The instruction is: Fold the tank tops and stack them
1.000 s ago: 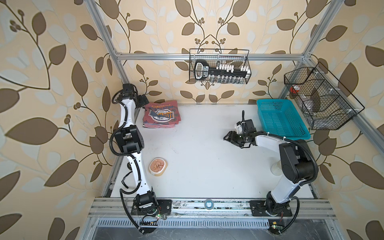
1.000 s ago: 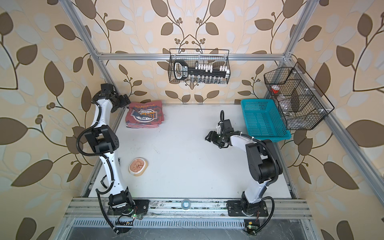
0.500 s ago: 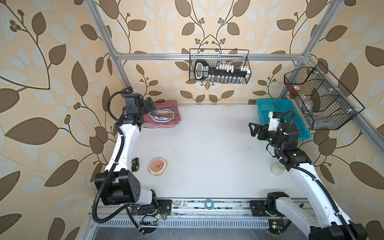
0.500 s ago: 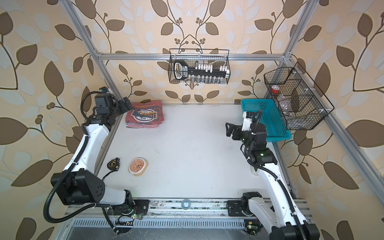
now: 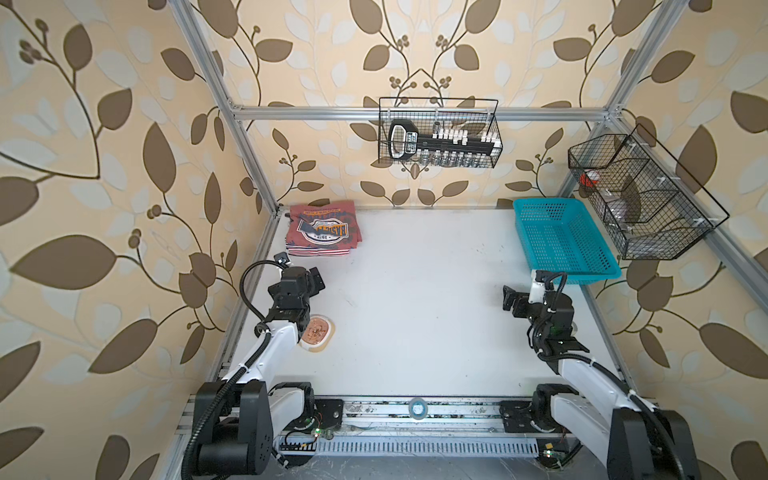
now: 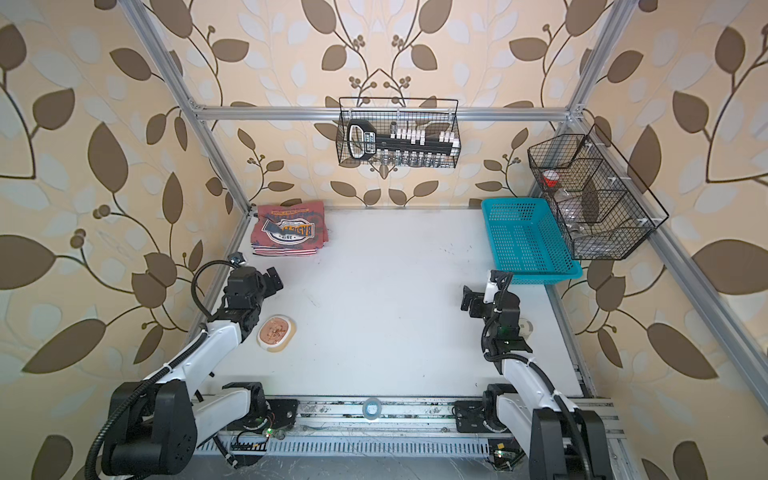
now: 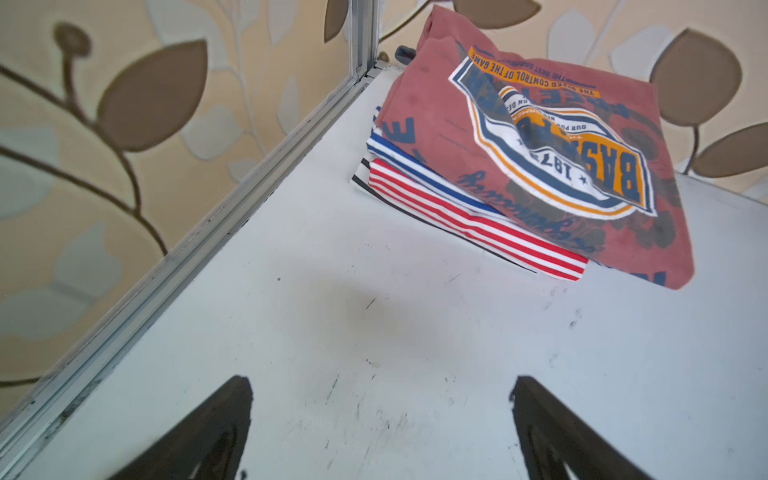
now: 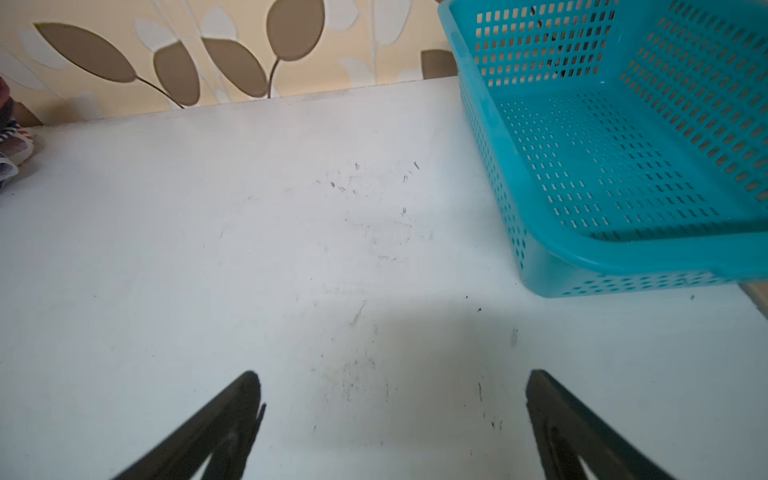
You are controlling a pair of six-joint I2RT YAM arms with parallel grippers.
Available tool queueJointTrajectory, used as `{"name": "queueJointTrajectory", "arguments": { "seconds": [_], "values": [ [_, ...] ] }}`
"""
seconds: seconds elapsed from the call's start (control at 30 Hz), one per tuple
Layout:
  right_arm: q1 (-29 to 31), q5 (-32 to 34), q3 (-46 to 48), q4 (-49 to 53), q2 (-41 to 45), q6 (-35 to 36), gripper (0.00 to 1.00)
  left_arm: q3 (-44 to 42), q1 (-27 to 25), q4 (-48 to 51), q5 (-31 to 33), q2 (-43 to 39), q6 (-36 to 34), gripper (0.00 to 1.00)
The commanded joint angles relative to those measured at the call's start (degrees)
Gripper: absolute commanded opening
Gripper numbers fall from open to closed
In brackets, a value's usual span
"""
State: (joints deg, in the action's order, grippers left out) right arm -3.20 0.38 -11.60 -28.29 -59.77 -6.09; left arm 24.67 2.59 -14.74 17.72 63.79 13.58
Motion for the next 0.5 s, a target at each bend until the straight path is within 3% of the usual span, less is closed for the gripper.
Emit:
{"name": "queueJointTrajectory", "arguments": {
  "seconds": [0.0, 0.17, 0.27, 0.33, 0.4, 0.47],
  "values": [
    [-0.3, -0.9, 0.3, -14.4, -4.5, -0.1, 1.0, -2.7, 0.0, -18.0, 0.9, 3.0, -1.7, 0.99],
    [-0.3, -1.0, 0.7, -22.1, -9.1, 2.4, 1.0, -2.1, 0.0, -22.5, -1.2, 7.9, -5.2, 0.99],
    [-0.3, -0.2, 4.1, -32.8, -14.3, 2.1, 1.0, 1.5, -0.2, -13.0, -2.6, 7.8, -6.1, 0.99],
    [-0.2, -0.6, 4.1, -37.2, -18.1, 1.9, 1.0, 1.0, -0.6, -12.7, -2.6, 9.2, -7.6, 0.99],
    [0.6, 0.0, 2.6, -31.9, -17.1, 3.0, 1.0, -0.4, -0.7, -15.3, -2.0, 11.4, -7.4, 0.99],
    [1.3, -0.3, 2.0, -32.9, -18.2, 4.0, 1.0, -3.8, -1.0, -23.0, -2.5, 14.1, -7.8, 0.99]
  ]
}}
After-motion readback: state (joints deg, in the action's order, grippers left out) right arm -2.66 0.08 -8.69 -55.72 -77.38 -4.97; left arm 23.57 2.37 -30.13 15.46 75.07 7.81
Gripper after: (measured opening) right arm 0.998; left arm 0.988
